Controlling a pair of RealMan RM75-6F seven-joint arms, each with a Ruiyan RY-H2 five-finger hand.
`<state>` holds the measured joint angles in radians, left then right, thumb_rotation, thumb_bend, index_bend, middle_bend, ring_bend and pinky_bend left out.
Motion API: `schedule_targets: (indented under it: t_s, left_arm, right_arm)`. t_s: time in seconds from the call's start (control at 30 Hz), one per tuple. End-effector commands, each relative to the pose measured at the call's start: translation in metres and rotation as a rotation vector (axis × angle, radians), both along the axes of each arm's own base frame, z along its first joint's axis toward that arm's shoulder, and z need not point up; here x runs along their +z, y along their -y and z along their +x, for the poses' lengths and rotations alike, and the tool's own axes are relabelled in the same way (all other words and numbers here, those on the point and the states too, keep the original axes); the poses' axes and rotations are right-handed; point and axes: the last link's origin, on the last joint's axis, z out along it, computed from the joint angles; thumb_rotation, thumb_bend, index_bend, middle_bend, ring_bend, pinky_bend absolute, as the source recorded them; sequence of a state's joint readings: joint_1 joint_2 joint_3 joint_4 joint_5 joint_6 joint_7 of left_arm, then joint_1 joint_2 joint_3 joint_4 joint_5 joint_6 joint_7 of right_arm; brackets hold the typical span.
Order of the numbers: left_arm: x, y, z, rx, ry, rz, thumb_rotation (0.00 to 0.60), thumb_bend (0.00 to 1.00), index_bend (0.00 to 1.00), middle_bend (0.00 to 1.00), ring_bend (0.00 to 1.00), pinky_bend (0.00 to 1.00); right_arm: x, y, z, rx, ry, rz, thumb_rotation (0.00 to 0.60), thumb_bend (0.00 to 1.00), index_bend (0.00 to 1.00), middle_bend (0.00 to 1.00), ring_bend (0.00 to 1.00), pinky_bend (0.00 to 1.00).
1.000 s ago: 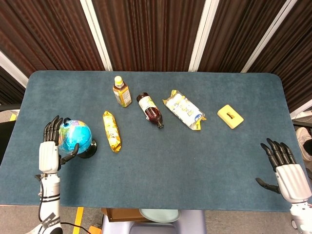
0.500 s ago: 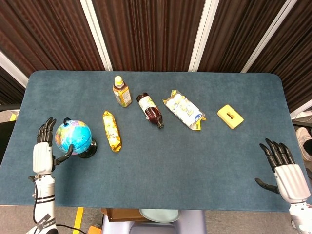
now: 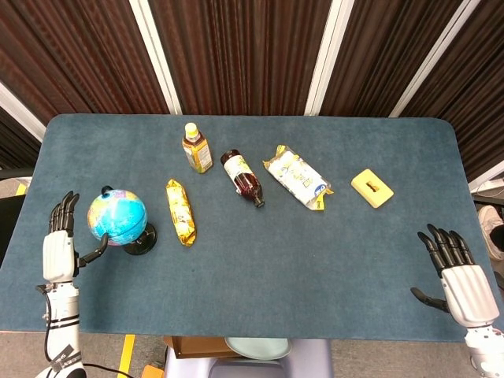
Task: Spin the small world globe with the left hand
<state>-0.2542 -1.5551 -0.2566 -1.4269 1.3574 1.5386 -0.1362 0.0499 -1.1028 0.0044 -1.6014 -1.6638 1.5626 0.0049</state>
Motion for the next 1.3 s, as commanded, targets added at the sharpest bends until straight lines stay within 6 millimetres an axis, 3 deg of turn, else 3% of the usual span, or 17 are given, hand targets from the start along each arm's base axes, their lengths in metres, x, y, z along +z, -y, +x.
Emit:
schedule_targets:
  t_s: [0.03, 0.63, 1.3]
  left_arm:
    - [0.001, 0.000, -0.002, 0.005, 0.000, 0.002, 0.600, 0.34, 0.00, 0.00, 0.00, 0.01]
    - [0.005, -0.008, -0.019, 0.055, 0.007, -0.005, 0.600, 0.34, 0.00, 0.00, 0.00, 0.01]
    - [0.006, -0.034, -0.034, 0.103, 0.025, -0.007, 0.600, 0.33, 0.00, 0.00, 0.00, 0.01]
  right_arm:
    - [-0.001, 0.000, 0.000, -0.001, -0.001, 0.001, 0.600, 0.06, 0.00, 0.00, 0.00, 0.00]
    - [-0.004, 0.002, 0.000, -0.009, -0.013, -0.001, 0.600, 0.06, 0.00, 0.00, 0.00, 0.00]
    - [-0.011, 0.005, 0.001, -0.025, -0.041, -0.016, 0.600, 0.06, 0.00, 0.00, 0.00, 0.00]
